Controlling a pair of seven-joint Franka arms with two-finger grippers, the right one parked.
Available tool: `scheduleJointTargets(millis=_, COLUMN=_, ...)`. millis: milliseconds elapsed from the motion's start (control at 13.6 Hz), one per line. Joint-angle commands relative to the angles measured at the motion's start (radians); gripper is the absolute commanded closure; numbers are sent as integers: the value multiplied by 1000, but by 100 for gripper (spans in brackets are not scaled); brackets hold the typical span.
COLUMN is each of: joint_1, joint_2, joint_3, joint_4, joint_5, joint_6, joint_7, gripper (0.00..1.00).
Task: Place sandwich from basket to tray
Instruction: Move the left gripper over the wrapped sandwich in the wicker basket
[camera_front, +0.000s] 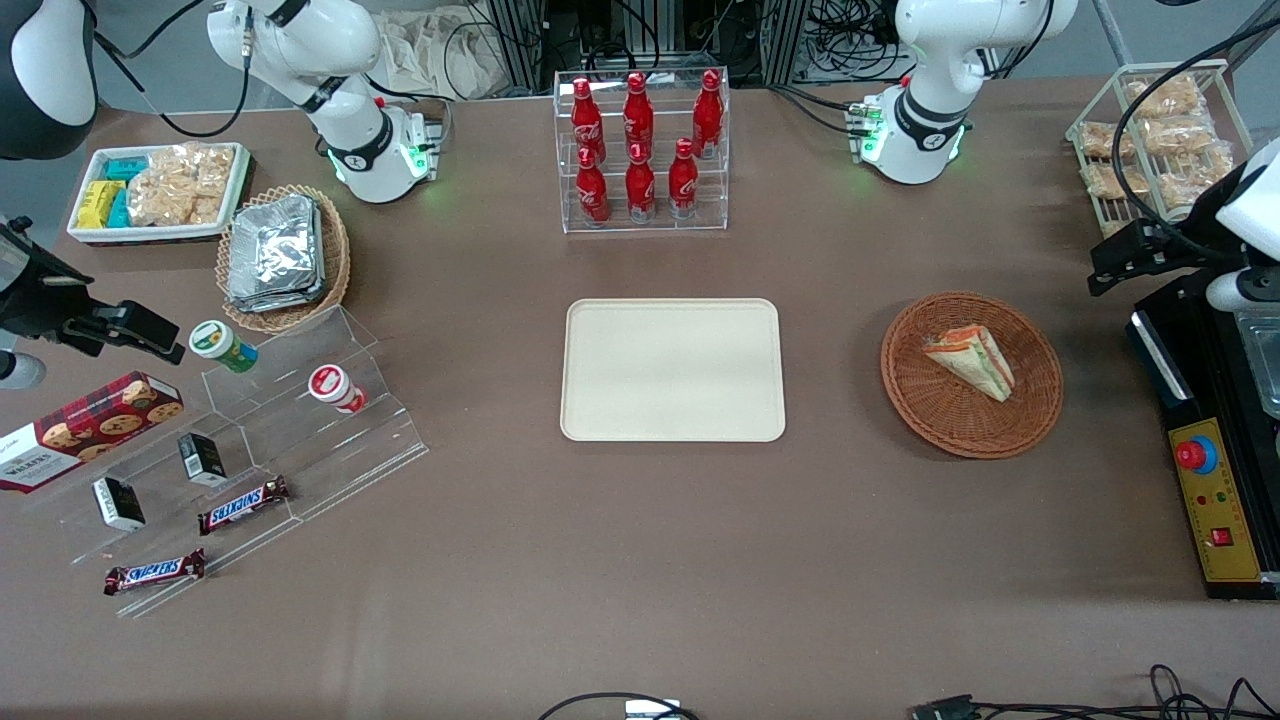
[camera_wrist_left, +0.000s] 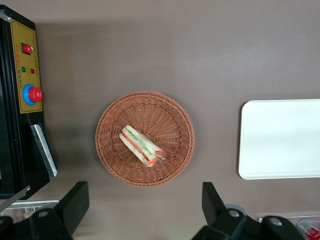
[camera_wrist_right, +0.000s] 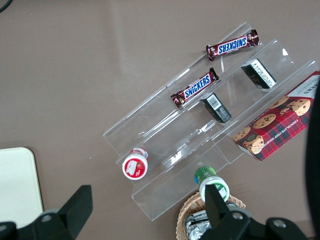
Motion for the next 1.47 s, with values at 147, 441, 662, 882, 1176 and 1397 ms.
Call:
scheduleJointTargets(millis=147, joint_1=-8, joint_2=6, joint_3=6, joint_4=13, joint_5=-22, joint_6=-22, joint_7=-94, gripper=0)
scheduleJointTargets(millis=441, joint_1=-9, joint_2=-20, joint_3=6, joint_4=-97, joint_5=-14, joint_6=14, joint_7=-228, gripper=0)
scheduleJointTargets(millis=662, joint_1=0, joint_2=-120, joint_3=10, joint_4=-303, joint_5=-25, joint_6=135, joint_7=-237, gripper=0)
scheduleJointTargets(millis=882, joint_1=17, joint_2=-183, joint_3=12, joint_4=-493, joint_5=-27, joint_6=282, joint_7=-256, gripper=0)
scheduleJointTargets(millis=1176, joint_1=26, joint_2=-221, joint_3=12, joint_4=-705, joint_5=-27, joint_6=502, joint_7=-337, gripper=0)
scheduleJointTargets(millis=1397, joint_1=24, joint_2=-212, joint_3=10, joint_4=-788, joint_5=-22, joint_6=614, joint_7=-429, gripper=0)
